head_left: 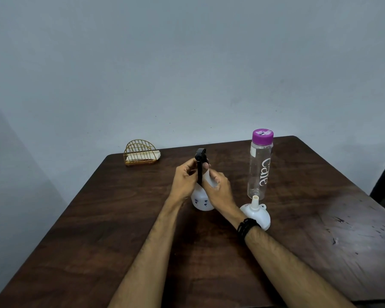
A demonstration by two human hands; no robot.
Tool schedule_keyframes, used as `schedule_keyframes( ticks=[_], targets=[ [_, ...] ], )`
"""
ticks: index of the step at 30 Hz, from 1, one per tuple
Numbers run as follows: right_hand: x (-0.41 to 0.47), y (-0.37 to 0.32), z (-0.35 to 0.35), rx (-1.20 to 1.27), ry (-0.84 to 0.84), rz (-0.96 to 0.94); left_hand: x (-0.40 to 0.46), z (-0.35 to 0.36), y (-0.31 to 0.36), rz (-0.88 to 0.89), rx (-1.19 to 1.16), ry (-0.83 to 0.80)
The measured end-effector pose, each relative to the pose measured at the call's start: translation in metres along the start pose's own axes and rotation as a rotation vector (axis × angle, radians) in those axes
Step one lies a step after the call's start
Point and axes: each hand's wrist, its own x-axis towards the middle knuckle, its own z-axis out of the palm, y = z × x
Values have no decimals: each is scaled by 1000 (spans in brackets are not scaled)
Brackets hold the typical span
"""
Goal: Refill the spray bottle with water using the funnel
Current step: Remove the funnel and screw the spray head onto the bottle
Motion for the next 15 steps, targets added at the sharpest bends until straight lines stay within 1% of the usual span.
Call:
schedule_keyframes(
  ticks=[4, 6, 8, 12, 15],
  targets=[
    [0, -4, -1, 8, 3, 12, 3, -6, 5, -10, 18, -86],
    [-1, -6, -1, 10, 8, 8, 3, -6, 5, -15, 9, -94],
    [-1, -6, 0, -14, 18, -9, -1, -2, 1, -22, -30, -33],
    [-6, -13, 0, -22, 38, -8, -10, 10, -7, -21, -71, 153],
    [-6, -10, 0, -7, 56, -48, -9, 13, -8, -28, -88, 173]
  ],
)
